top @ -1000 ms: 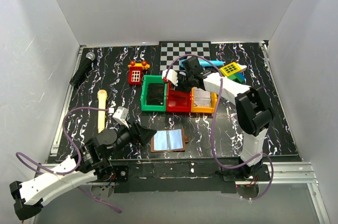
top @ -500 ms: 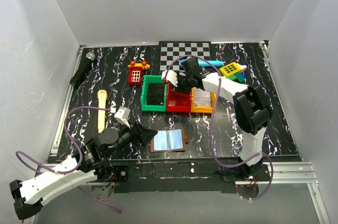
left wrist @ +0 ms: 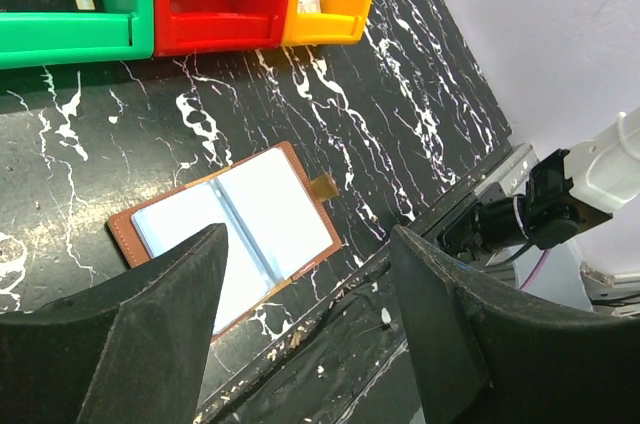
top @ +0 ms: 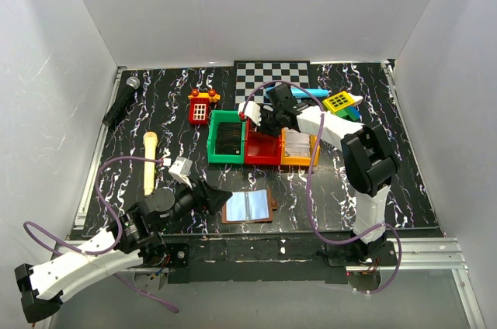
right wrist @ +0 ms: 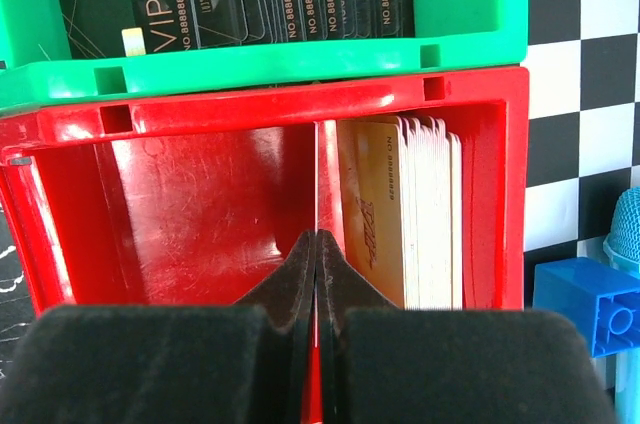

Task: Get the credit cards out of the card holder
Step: Place the credit card in the storage box.

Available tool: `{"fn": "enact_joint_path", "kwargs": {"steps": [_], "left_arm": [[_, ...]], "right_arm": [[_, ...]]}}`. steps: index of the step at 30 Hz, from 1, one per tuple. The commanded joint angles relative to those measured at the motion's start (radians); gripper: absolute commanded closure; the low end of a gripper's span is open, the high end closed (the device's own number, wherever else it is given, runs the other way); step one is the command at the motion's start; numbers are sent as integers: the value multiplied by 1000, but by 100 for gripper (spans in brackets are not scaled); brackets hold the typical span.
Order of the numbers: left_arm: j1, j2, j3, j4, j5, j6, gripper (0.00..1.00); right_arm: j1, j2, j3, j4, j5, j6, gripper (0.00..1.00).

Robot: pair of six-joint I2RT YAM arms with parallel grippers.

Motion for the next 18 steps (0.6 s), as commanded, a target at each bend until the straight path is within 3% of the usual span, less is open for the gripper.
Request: {"fn": "enact_joint_path", "kwargs": {"steps": [1, 15, 18], "left_arm": [[5, 17, -10, 18, 11, 16, 34], [5, 38, -15, 41, 32, 28, 35], [5, 37, -16, 43, 35, 28, 35]], "right_arm": [[-8, 26, 47, 30, -16, 20, 99], [-12, 37, 47, 38, 4, 46, 99], [-12, 35, 46, 47, 21, 53, 94]]}}
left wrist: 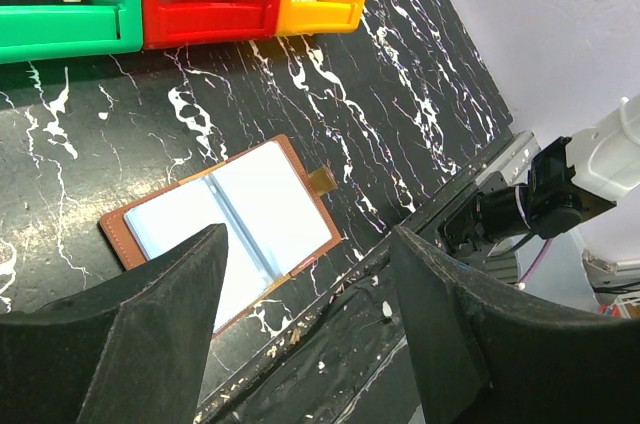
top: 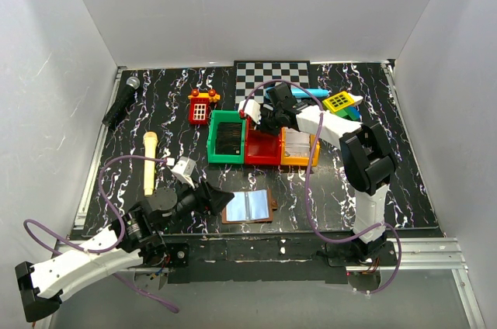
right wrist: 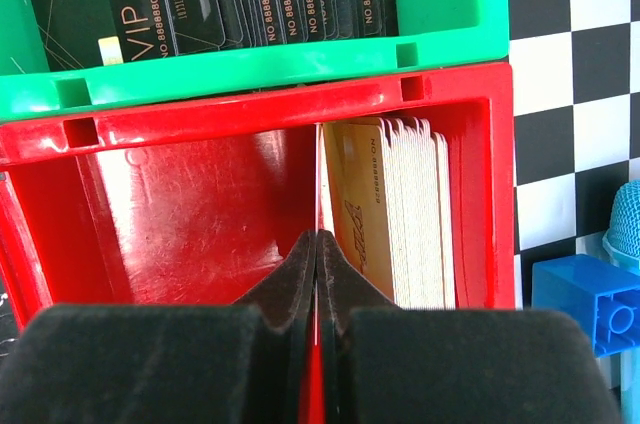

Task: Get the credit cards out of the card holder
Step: Place the credit card in the storage box.

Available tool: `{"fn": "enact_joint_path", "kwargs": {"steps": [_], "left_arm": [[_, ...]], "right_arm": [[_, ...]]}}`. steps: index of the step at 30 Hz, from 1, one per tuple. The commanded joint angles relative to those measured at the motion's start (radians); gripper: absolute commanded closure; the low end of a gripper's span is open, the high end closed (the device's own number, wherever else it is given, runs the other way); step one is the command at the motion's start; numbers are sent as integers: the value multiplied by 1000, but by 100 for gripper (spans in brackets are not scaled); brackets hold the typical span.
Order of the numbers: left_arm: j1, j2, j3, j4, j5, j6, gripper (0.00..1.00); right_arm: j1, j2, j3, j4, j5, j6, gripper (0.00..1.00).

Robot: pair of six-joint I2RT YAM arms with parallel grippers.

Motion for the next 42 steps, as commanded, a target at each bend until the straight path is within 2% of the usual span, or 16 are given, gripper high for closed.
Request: {"fn": "enact_joint_path", "kwargs": {"steps": [1, 15, 18, 32, 42], "left_arm": [[5, 4, -11, 20, 11, 18, 35], [5, 3, -14, 22, 15, 13, 35], [5, 4, -14, 23, 18, 12, 35], [5, 14, -16, 35, 28, 12, 35], [5, 7, -14, 31, 29, 7, 35]], "right_arm": [[-5, 16, 35, 34, 22, 23, 94], [-5, 16, 52, 68, 104, 52, 88], [-5, 12, 53, 71, 113, 57, 84], [-5, -21, 89, 82, 162, 75, 75], [-5, -55, 136, 96, 208, 108, 72]]}}
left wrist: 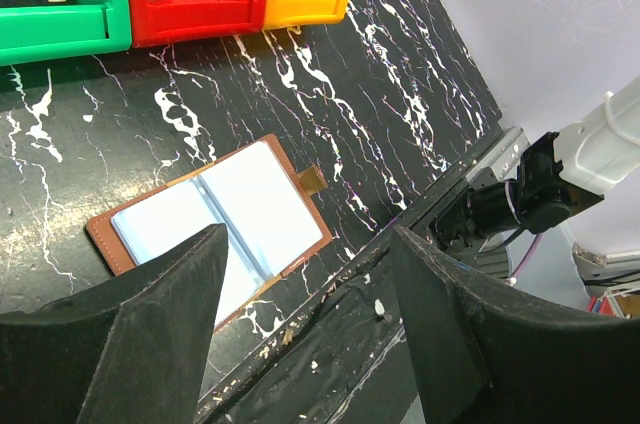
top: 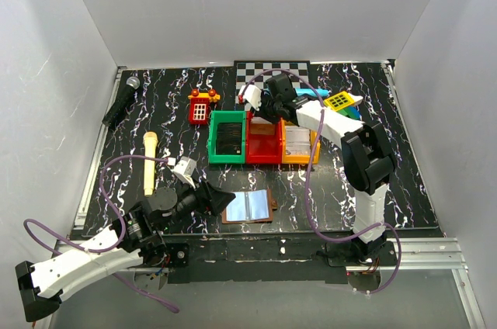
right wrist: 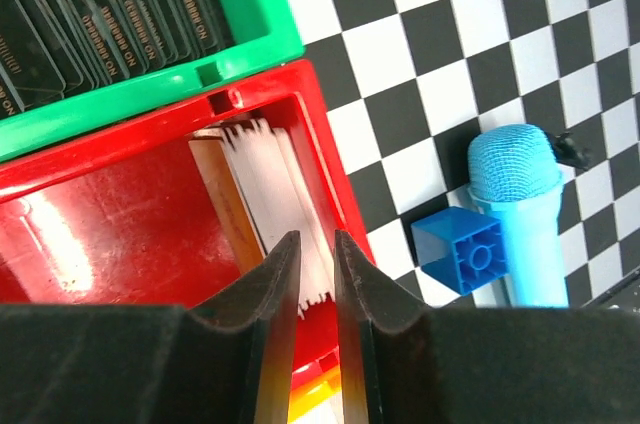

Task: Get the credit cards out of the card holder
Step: Place the credit card in the storage box.

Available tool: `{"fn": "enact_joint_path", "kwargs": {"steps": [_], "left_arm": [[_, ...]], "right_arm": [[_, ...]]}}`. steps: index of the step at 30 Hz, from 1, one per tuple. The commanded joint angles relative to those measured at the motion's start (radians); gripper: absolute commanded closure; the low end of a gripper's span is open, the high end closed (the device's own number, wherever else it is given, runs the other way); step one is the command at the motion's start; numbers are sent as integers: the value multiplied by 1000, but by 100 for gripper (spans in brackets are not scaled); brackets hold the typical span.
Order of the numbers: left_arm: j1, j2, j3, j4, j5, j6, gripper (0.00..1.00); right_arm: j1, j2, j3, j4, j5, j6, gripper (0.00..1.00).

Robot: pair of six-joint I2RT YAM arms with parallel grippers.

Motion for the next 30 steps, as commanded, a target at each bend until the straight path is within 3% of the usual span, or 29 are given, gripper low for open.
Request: {"fn": "enact_joint_path", "kwargs": {"steps": [1, 8, 12, 14, 15, 18, 21, 24, 25, 30], "left_arm": [[4, 1, -9, 4, 6, 9, 35], [4, 2, 1, -20, -12, -2, 32], [4, 17, 12, -45, -35, -20, 27], [4, 33, 17, -57, -49, -31, 25], [3, 39, 18, -61, -66, -42, 25], [4, 66, 20, -69, -93, -66, 23], [4, 97, 18, -68, -112, -99, 21], [4, 122, 15, -71, -136, -163, 18], [4, 128, 12, -72, -143, -184, 17], [4, 165, 8, -95, -130, -296, 17]], "right_arm": [[-4, -68, 68, 40, 35, 27, 72], [34, -239, 42, 95, 116, 173, 68], [99, -439, -122, 150, 116, 282, 43], [138, -535, -239, 193, 115, 326, 18], [152, -581, -295, 211, 115, 375, 14], [166, -671, -379, 151, 49, 635, 12], [165, -726, -435, 58, -149, 925, 11], [163, -784, -575, 135, -304, 1077, 10], [172, -810, -627, 158, -201, 1134, 9], [378, -768, -581, -190, 339, 1110, 8]]}}
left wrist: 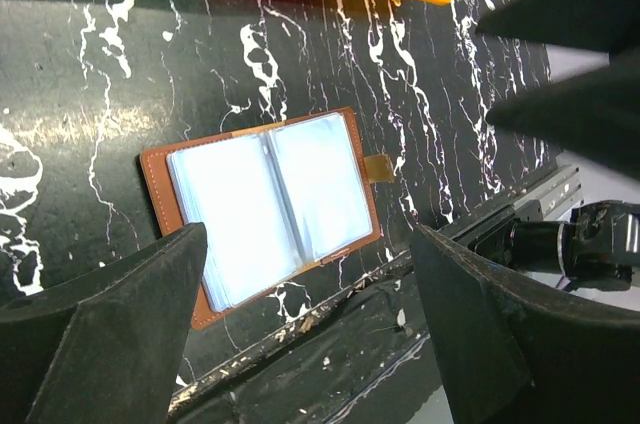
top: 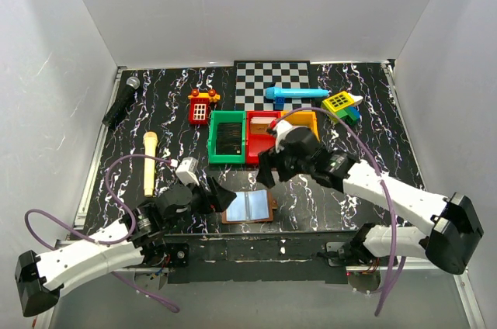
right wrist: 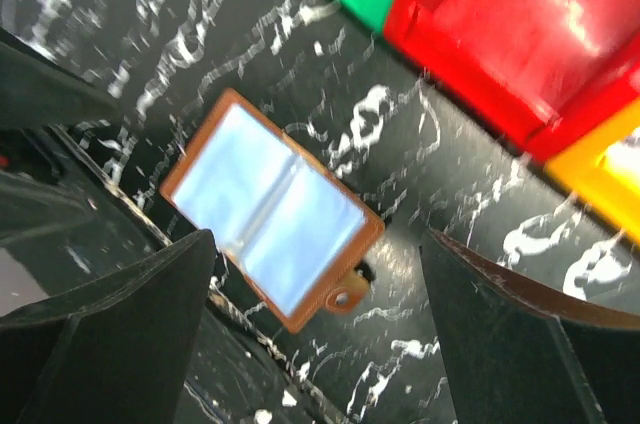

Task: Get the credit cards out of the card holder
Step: Place the credit card in the storage box, then remove the credit card from the card holder.

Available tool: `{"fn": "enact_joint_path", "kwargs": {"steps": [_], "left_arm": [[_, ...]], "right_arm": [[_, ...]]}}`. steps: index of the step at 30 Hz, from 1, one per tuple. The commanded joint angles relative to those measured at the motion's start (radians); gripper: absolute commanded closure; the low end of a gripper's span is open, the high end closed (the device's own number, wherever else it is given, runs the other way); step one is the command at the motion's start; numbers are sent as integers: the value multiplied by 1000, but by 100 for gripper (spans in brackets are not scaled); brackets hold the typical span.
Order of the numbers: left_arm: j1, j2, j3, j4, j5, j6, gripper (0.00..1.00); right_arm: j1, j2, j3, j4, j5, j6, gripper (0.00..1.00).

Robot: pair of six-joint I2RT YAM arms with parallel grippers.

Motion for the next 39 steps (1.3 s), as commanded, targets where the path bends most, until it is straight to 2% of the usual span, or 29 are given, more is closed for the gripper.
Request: {"fn": "enact_joint_path", "kwargs": {"steps": [1, 4, 11, 15, 19, 26, 30, 32, 33, 34, 39], "left_arm": [[4, 37, 8, -41, -25, -131, 17], [4, 74, 9, -63, -39, -183, 17], [4, 83, 50, -84, -53, -184, 18], [4, 45, 34, -89, -50, -198, 18], [4, 8, 1, -89, -44, -217, 18], [4, 6, 0, -88, -44, -217, 18], [4, 29, 8, -84, -35, -207, 18], [4, 42, 11, -78, -25, -200, 18], [4, 48, 11, -74, -18, -195, 19], [4, 55, 12, -69, -9, -191, 19], [4, 103, 21, -29, 54, -139, 23]], "right_arm": [[160, 35, 56, -249, 419, 133, 8], [188, 67, 39, -309, 461, 206, 8], [211, 145, 2, -286, 429, 289, 6], [222, 207, 18, -303, 419, 293, 12], [225, 238, 25, -316, 414, 298, 28], [225, 302, 61, -354, 391, 296, 50], [224, 331, 75, -366, 357, 293, 52], [224, 333, 73, -363, 348, 292, 64], [225, 328, 72, -363, 350, 296, 86], [224, 321, 72, -366, 353, 298, 98], [228, 216, 58, -346, 305, 287, 99]]}}
